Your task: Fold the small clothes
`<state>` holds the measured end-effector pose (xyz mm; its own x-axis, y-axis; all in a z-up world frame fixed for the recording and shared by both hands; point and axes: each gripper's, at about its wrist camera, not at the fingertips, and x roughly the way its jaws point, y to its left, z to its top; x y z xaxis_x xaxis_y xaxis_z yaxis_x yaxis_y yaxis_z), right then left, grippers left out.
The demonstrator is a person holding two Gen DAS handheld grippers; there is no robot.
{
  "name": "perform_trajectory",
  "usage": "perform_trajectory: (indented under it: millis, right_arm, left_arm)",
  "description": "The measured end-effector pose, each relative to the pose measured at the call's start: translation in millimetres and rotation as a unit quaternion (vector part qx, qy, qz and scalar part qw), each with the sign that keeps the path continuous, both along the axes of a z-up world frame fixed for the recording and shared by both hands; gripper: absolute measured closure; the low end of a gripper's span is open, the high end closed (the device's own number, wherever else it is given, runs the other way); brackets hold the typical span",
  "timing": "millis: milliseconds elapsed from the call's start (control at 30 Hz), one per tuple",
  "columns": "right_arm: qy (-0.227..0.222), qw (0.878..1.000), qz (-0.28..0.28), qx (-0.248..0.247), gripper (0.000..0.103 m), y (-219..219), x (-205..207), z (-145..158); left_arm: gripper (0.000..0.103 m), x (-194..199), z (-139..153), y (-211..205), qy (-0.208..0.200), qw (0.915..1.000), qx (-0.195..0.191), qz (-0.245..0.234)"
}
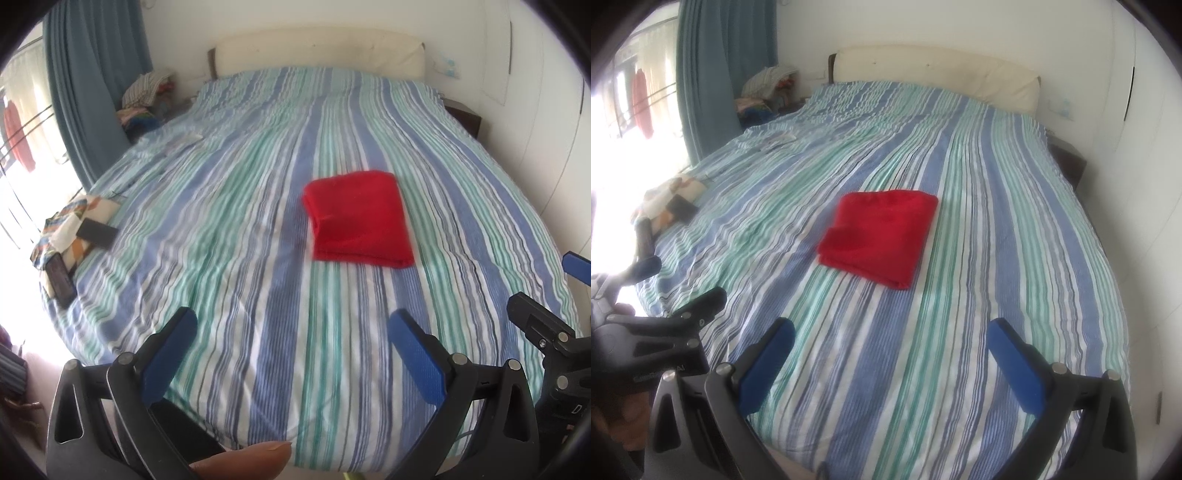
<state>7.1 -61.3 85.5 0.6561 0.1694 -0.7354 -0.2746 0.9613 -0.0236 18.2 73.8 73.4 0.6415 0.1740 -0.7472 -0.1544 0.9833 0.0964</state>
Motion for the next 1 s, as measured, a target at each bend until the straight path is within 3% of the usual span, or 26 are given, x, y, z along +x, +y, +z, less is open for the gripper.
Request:
perform_trajectory:
  millis: [300,1000]
  right_arm:
    - [-0.009,1.000,-0.006,-0.010,0.001,1.4,-3.5,10.9]
    - [0.001,1.000,-0.017,-0.021,0.001,-5.1,0.8,4.5]
  left_arm:
    - [0.000,2.5,2.7,-0.4,0.002,1.0000,0.003,0.001]
    - [0.000,1.9,3.8,3.1,-0.002,0.9998,0.011,0.017]
